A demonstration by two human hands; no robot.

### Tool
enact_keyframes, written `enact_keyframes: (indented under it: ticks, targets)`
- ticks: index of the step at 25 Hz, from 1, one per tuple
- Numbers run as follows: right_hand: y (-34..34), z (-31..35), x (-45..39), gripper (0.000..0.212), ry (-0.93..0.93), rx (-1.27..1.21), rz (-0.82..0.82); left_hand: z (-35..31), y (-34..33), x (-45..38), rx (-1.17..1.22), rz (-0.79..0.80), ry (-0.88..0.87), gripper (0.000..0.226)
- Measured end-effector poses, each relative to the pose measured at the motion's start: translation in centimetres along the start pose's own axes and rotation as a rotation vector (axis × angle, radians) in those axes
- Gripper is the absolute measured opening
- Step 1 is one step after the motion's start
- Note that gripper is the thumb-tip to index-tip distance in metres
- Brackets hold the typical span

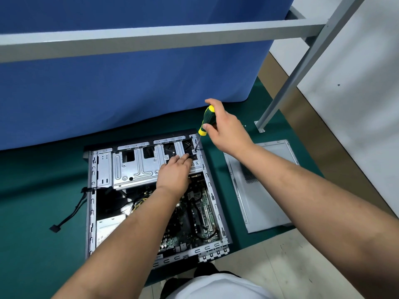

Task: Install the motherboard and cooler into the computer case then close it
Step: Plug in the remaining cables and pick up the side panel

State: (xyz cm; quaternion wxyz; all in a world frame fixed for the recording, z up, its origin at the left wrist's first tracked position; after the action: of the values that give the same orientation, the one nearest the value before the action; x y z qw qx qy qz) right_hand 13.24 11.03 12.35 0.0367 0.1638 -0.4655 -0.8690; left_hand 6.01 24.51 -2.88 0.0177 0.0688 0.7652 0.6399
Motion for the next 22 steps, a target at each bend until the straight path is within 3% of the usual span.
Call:
enact_keyframes:
  ticks: [22]
  targets:
    - [-0.7, 1.5, -0.2, 0.054, 0.1, 0.057, 0.03, 0.2, -0.1, 0.0, 0.029, 0.009, 0.014, 0.072]
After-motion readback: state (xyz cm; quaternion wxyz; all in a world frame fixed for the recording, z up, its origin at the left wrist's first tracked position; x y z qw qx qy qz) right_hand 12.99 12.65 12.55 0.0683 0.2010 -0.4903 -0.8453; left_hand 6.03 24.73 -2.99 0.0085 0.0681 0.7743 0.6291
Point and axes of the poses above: each hand's wrist, its own x-axis away from the middle knuckle, its own y-axis out of the back of the hand, z = x × y, the point moved 7 cm from there along -x, towards the middle knuckle, and after that the axes turned 10 degrees about -z, right-handed, at the moved point
